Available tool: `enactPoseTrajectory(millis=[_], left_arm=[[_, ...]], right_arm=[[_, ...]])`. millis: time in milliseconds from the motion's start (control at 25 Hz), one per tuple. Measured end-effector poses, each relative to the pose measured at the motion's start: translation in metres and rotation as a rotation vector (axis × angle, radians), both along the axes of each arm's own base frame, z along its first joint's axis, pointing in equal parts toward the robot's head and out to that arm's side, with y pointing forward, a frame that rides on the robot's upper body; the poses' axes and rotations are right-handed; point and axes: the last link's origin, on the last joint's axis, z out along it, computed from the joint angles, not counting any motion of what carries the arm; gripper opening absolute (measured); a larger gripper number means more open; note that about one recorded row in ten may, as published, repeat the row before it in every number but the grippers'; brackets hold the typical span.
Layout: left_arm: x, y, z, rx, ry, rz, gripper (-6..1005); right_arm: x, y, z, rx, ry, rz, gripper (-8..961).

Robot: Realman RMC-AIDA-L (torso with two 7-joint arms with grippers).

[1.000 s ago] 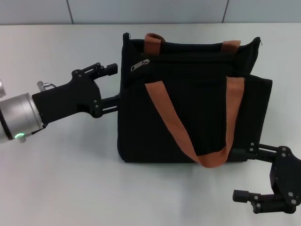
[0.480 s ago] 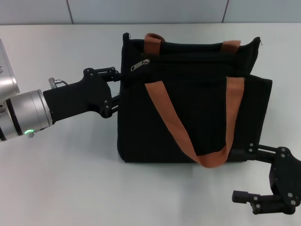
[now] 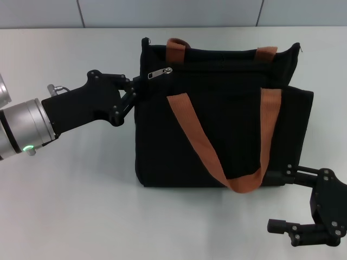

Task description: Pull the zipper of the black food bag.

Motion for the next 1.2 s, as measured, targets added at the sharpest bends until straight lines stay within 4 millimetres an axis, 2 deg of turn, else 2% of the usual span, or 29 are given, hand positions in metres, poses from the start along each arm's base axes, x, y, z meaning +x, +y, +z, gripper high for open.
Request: enactPoseTrajectory(millis=[240,760,1000,1200], left_arm=[[0.003,-0.005,0.003,-0.013,-0.026,-0.026,17],[0.007,-0.013,0.013,-0.013,-0.092,-0.070,18],[0.011,-0.015,0.014,-0.020,-0.110,-0.092,18],[0.013,-0.014,0.013,-0.025,-0.116,-0.098,18]], right_arm=[[0.001,-0.001,0.000,0.001,-0.001,-0.004,825],[-0.001,-0.002,0.002,-0.002,0.015,0.005,825],[-0.011,-0.007,0.008,-0.048,0.108,0.031,826],[-0.018,-0.004,0.013,-0.081,0.153,0.027,826]])
